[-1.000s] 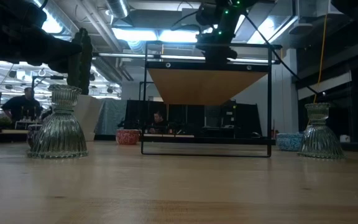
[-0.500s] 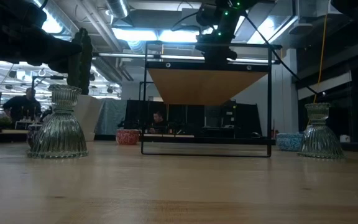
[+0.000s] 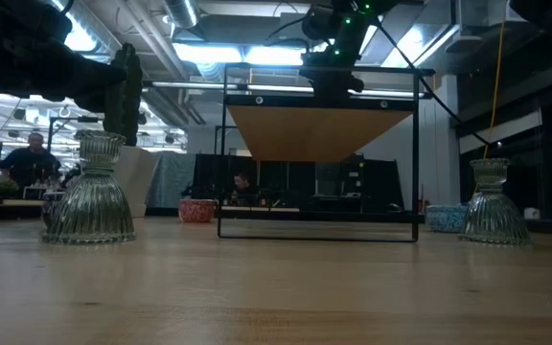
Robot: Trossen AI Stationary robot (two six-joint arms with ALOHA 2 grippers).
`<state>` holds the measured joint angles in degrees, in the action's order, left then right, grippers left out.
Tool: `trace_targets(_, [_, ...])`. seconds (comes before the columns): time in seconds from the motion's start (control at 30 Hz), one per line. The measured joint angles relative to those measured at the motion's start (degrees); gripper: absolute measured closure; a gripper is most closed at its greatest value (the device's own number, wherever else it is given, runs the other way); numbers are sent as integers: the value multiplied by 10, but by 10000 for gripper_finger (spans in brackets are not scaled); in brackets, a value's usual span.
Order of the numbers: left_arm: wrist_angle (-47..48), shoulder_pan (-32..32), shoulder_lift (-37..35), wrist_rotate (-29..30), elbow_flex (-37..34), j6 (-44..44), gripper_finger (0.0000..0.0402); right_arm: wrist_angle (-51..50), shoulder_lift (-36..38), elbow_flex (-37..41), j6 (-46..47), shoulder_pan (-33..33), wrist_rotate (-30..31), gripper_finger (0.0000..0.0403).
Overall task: Pick & Place candle stick holders
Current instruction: Put the top transparent candle holder on the shelf
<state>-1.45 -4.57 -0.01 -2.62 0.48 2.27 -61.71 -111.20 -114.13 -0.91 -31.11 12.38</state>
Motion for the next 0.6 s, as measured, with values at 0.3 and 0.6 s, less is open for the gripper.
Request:
trace_targets(0.3, [0, 0, 0, 0, 0, 0, 395, 18, 0, 0, 0, 0, -4, 201])
trace_targets(0.6, [0, 0, 0, 0, 0, 0, 395, 33, 0, 0, 0, 0, -6, 167])
